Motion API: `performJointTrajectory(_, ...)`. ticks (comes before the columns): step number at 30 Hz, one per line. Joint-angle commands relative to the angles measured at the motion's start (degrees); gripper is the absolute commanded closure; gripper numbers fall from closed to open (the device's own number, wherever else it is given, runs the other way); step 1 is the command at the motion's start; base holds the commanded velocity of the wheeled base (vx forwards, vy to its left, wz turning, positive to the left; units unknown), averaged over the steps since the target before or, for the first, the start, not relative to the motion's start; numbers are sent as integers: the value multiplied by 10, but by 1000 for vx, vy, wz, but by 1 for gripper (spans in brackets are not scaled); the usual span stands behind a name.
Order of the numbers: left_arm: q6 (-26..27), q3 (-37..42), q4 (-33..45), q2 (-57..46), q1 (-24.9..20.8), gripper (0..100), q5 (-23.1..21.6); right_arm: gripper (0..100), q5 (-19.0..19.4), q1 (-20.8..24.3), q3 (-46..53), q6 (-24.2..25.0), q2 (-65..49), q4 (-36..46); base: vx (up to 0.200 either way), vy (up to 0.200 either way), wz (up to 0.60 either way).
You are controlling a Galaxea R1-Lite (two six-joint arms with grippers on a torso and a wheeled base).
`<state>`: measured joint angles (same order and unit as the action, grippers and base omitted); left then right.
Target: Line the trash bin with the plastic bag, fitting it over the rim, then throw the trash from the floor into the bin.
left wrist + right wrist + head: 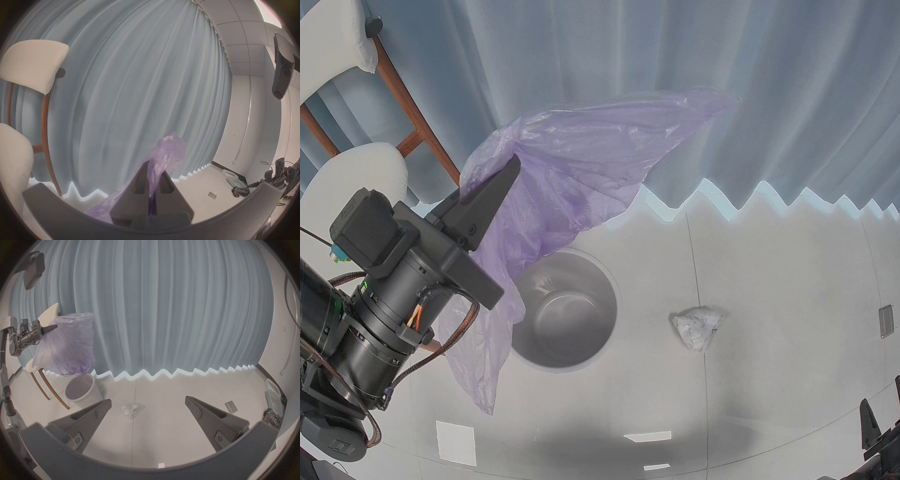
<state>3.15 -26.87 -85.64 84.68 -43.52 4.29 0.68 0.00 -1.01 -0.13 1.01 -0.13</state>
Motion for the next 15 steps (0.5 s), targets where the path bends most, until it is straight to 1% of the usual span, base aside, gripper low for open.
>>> performJointTrajectory(1, 0, 9, 1, -6, 5, 100, 0, 0, 0, 0, 10, 0, -10, 0, 0, 0, 0)
performJointTrajectory(7, 0, 5, 6, -19, 5, 100, 0, 0, 0, 0, 10, 0, -10, 0, 0, 0, 0)
performJointTrajectory(9, 0, 10, 19, -21, 5, 100, 0, 0, 0, 0, 10, 0, -10, 0, 0, 0, 0)
performJointTrajectory(15, 0, 21, 20, -22, -2, 100, -1, 0, 0, 0, 10, 0, -10, 0, 0, 0, 0)
